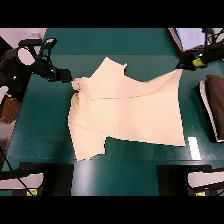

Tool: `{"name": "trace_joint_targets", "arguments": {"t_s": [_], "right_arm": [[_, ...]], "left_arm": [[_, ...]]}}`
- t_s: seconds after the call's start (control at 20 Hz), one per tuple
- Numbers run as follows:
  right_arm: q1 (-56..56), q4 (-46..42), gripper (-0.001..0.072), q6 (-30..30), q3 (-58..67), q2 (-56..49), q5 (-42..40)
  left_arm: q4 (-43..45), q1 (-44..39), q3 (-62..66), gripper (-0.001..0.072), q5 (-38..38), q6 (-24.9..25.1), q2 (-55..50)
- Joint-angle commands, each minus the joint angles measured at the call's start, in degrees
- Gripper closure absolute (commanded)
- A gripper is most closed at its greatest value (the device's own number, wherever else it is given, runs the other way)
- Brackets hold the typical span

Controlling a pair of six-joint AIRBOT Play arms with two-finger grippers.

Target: Fold the shirts.

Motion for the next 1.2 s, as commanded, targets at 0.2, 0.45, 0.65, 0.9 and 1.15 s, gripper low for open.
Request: {"name": "trace_joint_targets", "arguments": {"t_s": [0.2, 0.45, 0.65, 0.9, 1.15], "right_arm": [[-6.47, 13.86, 0.0386, -6.84, -3.85, 2.29, 9.05], [-10.03, 17.09, 0.0387, -9.66, -22.1, 16.11, 9.03], [-10.64, 18.75, 0.0387, -10.1, -31.65, 23.37, 7.72], [-10.64, 18.69, 0.0387, -10.12, -36.92, 27.85, 6.67], [-10.64, 18.6, 0.0387, -10.1, -37.09, 28.3, 6.93]], "left_arm": [[-8.85, 10.4, 0.52, 0.0155, -15.54, 3.93, 0.57], [-11.02, 11.3, -22.45, 0.0155, -10.78, 4.68, 10.56], [-12.55, 11.28, -35.67, 0.0155, -5.86, 5.42, 13.75], [-23.15, 11.23, -43.1, 0.0155, 1.46, 11.34, 13.75], [-28.3, 11.23, -44.48, 0.044, 0.79, 13.77, 13.77]]}}
